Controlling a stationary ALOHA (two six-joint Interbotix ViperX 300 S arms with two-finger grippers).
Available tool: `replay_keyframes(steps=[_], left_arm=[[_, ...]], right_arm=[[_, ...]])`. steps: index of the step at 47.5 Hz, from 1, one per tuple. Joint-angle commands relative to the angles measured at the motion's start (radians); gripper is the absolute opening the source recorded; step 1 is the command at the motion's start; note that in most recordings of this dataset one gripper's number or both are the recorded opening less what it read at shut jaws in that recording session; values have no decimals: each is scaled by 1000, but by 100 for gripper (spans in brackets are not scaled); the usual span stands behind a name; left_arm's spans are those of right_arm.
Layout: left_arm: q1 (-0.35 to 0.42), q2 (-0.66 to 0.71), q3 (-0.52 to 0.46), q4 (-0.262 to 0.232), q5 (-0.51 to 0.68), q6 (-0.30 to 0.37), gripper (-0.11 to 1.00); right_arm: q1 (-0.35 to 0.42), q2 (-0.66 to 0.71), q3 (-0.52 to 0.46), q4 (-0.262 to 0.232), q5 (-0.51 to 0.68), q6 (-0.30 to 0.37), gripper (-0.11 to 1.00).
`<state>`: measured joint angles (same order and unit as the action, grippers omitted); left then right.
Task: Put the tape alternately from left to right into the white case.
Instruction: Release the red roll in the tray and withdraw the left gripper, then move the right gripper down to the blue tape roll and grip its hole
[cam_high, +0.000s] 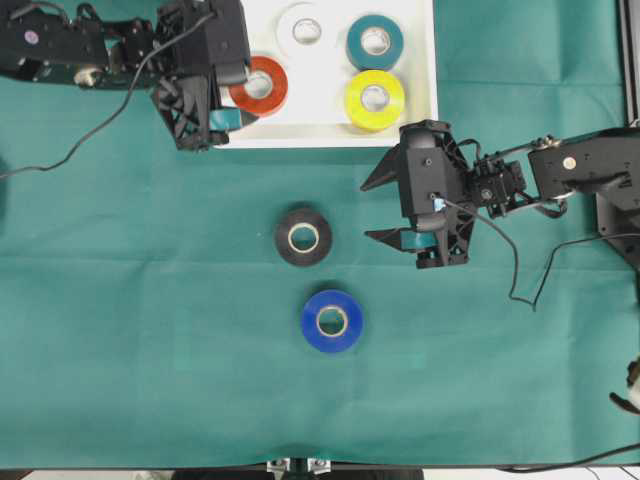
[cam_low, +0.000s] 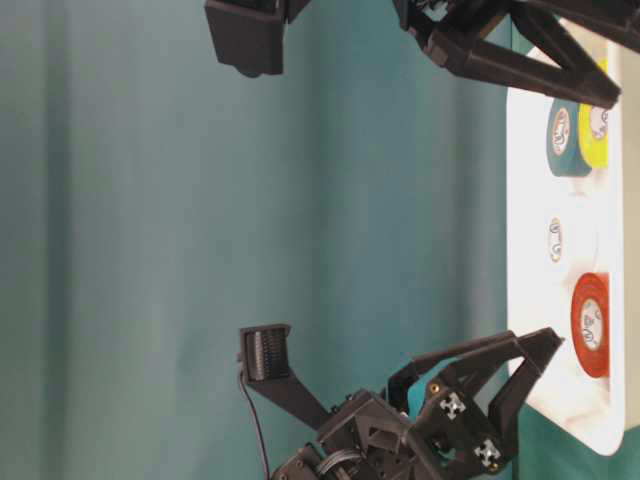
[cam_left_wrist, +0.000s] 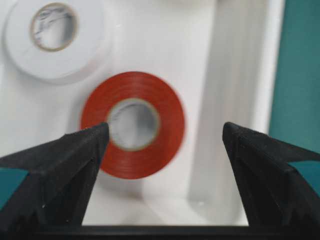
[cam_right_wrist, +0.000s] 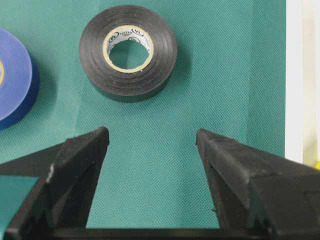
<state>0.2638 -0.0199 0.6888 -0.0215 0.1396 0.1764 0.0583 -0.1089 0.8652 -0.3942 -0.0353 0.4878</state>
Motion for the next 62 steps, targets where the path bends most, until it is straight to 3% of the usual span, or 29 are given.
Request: replay_keyframes(steps=[1,27,62], left_arm=[[-23,-31,8,-2,-5,-2,75],[-192,-31,44,-5,8,-14,75],[-308,-31,84,-5,8,-184,75]], right_arm=[[2,-9,-11,2,-8,0,80],[2,-9,-11,2,-9,2,80],[2,-9,-11,2,-6,0,80]])
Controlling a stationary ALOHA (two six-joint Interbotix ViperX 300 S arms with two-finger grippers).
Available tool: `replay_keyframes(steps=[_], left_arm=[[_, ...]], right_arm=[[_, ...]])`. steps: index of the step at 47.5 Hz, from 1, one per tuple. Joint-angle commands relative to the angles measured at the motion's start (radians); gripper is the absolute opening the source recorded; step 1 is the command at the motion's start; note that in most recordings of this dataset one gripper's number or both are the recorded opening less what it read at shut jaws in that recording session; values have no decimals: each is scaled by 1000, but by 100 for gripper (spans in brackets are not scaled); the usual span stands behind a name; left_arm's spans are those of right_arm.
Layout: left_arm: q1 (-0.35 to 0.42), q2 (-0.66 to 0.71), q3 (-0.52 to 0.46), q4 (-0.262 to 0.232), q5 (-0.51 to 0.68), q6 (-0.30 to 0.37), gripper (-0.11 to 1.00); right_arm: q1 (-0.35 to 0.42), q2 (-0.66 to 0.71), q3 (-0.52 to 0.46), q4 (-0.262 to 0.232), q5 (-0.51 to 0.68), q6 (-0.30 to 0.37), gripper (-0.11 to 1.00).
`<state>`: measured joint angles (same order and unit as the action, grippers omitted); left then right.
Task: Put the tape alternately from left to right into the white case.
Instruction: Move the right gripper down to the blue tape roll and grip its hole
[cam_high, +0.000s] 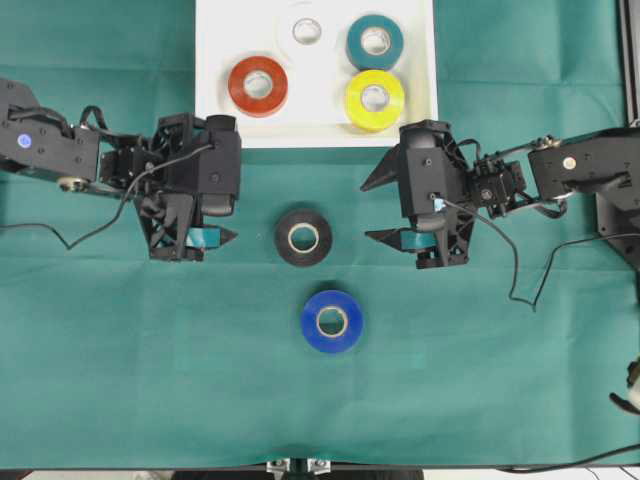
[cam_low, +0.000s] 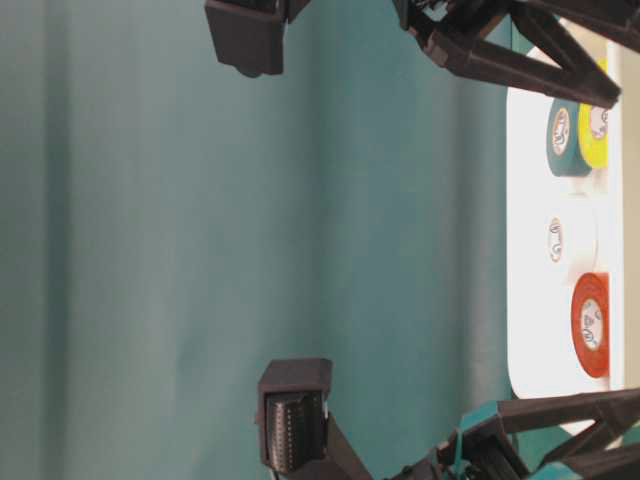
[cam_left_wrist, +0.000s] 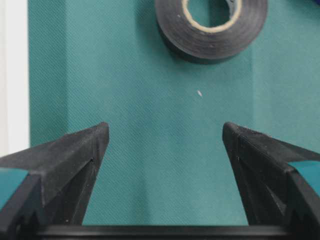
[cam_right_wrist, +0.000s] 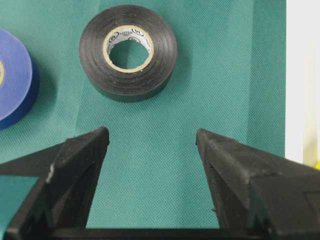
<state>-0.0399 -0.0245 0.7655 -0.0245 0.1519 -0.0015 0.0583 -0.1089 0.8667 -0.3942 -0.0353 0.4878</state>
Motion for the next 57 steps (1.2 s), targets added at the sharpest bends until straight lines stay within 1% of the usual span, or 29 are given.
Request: replay_keyframes(steps=[1,27,34,39,57], left_arm=[[-5,-26,8,-2,-5,-8,75],[-5,-26,9,-2,-5,-9,75],[-5,-26,6,-2,-6,-8,75],[-5,-26,5,-2,-8,-8,75],[-5,-23,0,-2,-12,-6,75]], right_arm=[[3,-9,-12,3,-6,2,80],[15,-9,-12,9,-5,9,80],[31,-9,-12,9,-2,48,80],[51,-9,-6,9,-2,89,80],[149,-3,-14,11,-3,199,80]])
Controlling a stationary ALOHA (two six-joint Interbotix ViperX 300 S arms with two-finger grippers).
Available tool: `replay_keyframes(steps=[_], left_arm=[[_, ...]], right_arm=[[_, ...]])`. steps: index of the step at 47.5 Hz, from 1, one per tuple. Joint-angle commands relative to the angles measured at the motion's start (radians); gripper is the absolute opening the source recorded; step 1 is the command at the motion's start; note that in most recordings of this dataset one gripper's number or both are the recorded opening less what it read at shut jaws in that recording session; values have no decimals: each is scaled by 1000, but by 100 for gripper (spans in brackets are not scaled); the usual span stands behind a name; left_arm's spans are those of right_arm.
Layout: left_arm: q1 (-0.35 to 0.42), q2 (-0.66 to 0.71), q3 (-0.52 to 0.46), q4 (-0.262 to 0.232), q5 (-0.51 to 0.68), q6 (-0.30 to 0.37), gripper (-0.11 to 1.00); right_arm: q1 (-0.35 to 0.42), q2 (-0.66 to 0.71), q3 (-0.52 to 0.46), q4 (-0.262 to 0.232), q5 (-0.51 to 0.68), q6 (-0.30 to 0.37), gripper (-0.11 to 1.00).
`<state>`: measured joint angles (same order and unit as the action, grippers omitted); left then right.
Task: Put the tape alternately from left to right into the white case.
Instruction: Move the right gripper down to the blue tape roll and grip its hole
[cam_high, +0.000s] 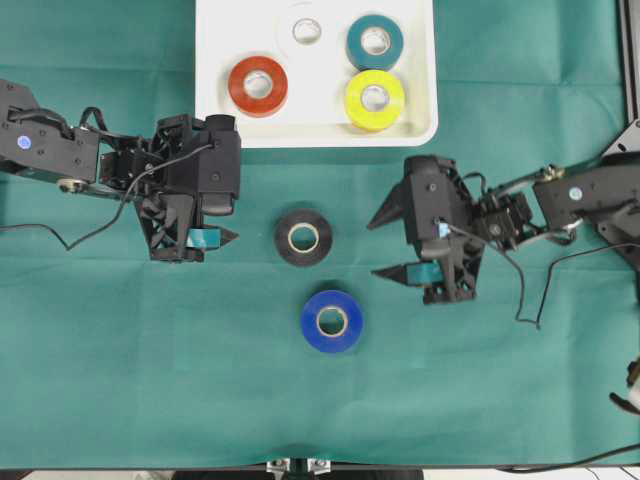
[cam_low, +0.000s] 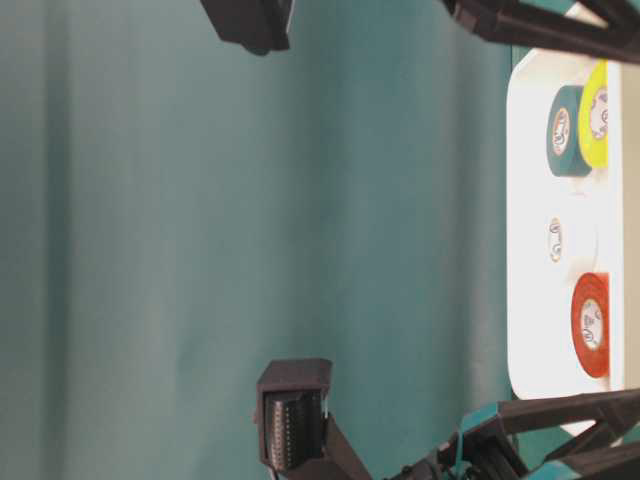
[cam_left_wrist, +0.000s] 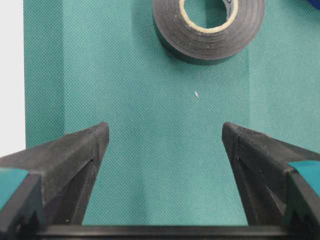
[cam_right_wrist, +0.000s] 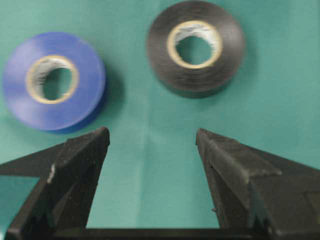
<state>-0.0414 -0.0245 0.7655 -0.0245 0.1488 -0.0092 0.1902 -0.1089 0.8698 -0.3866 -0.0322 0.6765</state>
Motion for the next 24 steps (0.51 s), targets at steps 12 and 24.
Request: replay_keyframes(steps=[12,24], left_arm=[[-3,-23,2,-2,-9,2,75],[-3,-26,3,-2,-9,2,75]], right_arm=[[52,54,-52,2,-3,55,80],[52,103,-104,2,-3,55,80]])
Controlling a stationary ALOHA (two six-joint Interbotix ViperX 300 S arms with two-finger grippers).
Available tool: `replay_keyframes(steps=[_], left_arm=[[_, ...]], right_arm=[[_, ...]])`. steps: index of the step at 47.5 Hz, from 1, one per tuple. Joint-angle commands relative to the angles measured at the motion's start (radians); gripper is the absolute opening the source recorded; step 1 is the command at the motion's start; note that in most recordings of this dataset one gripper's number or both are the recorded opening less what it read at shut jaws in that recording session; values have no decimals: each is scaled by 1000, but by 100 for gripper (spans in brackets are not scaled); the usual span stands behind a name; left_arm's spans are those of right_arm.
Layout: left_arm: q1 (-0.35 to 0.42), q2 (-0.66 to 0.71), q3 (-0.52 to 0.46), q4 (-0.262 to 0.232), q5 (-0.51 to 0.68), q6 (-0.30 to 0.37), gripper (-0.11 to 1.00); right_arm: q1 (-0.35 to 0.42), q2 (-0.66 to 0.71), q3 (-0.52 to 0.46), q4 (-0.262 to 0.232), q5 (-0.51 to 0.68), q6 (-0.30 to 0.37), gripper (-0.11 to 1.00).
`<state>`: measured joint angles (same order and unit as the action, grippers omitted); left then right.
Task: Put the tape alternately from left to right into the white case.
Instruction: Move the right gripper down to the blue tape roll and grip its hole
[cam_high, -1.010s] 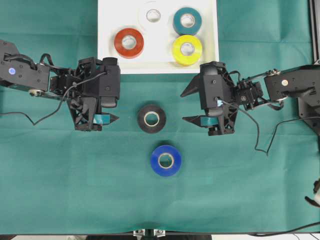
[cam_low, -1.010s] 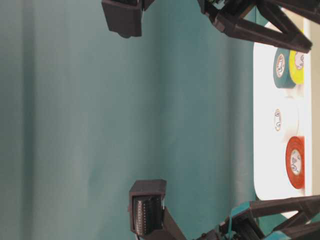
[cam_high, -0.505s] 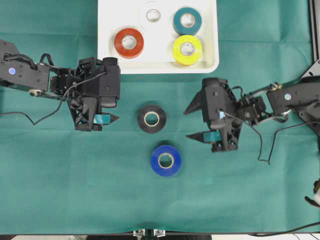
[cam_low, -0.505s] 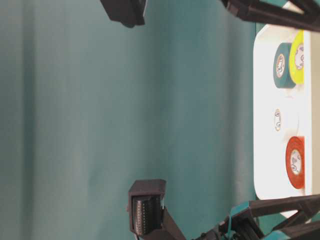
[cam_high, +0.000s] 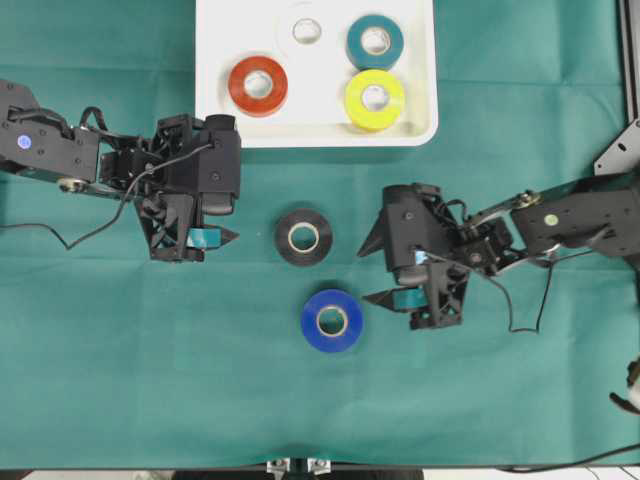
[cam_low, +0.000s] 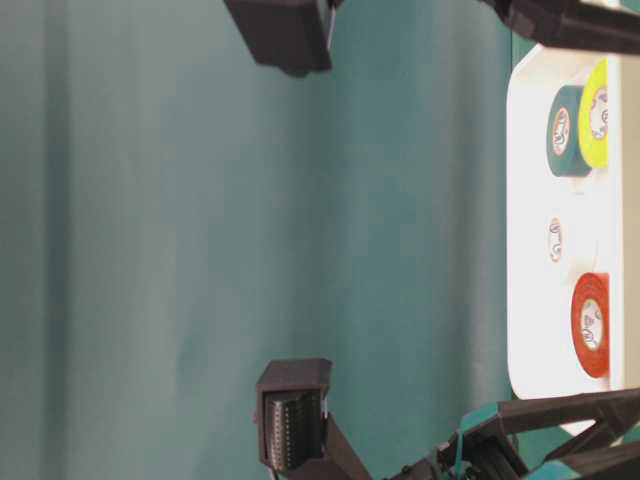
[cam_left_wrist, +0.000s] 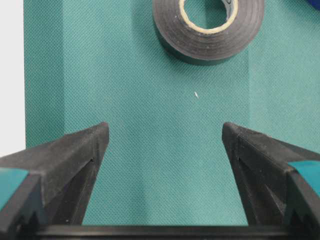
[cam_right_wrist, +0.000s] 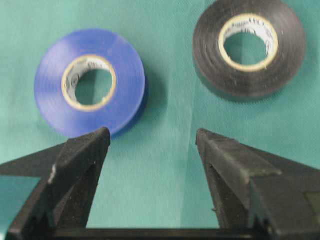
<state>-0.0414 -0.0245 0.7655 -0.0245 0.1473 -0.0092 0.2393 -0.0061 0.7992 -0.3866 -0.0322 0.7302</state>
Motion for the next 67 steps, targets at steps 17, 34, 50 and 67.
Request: replay_keyframes(steps=[17,34,50,67], left_arm=[[-3,-23,8,-2,-8,2,75],[-3,-23,8,-2,-8,2,75],[-3,-23,8,-2,-8,2,75],[-3,-23,8,-2,-8,2,75]], right_arm=[[26,92,-118,2,-3,2,80],[37,153,-161,0,0,2,79],[37,202,-187,0,43,3,80],[37,219,-201,-2,44,3,80]])
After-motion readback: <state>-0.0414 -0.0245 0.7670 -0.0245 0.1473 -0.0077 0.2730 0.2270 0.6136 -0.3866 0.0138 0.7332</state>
